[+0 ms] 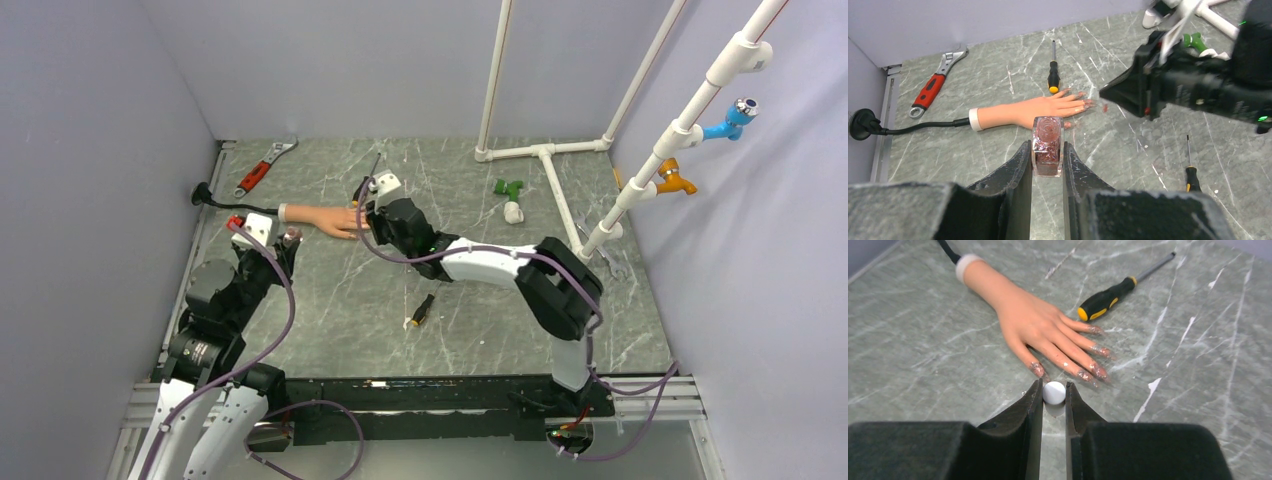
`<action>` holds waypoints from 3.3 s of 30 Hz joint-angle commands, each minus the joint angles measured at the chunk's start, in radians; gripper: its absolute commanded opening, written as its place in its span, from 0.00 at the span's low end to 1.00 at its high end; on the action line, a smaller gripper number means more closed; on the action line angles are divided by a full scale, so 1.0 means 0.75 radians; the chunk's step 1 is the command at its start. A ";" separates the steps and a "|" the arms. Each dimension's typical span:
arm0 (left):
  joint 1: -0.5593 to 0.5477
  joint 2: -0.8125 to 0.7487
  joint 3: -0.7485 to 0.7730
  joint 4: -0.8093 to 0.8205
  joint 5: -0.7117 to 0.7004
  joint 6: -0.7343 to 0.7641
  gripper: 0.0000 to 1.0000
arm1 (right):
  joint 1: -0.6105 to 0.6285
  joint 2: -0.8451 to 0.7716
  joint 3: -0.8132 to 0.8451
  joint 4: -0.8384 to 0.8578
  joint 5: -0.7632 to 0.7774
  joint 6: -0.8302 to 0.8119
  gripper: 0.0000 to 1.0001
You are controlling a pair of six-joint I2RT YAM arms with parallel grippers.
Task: Paint the nails
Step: Paint the nail polish on the nail, then close the nail polish bottle.
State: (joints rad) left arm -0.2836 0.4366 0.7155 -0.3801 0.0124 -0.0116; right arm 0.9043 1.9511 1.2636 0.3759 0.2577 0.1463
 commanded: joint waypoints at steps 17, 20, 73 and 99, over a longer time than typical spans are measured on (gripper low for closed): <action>0.006 0.095 0.017 0.090 0.144 0.079 0.00 | -0.019 -0.729 -0.496 0.050 -0.064 0.024 0.00; 0.006 0.103 0.005 0.107 0.183 0.101 0.00 | -0.033 -0.801 -0.554 0.040 -0.063 0.046 0.00; -0.085 0.327 0.002 0.274 1.330 0.094 0.00 | -0.390 -1.045 -0.228 -0.057 -1.431 0.246 0.00; -0.102 0.328 0.011 0.223 1.254 0.128 0.00 | -0.156 -0.794 -0.038 -0.210 -1.496 0.217 0.00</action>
State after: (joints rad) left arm -0.3546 0.6964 0.6792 -0.2302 0.9558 0.0673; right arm 0.7692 1.3476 1.1847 0.2192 -0.8768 0.3424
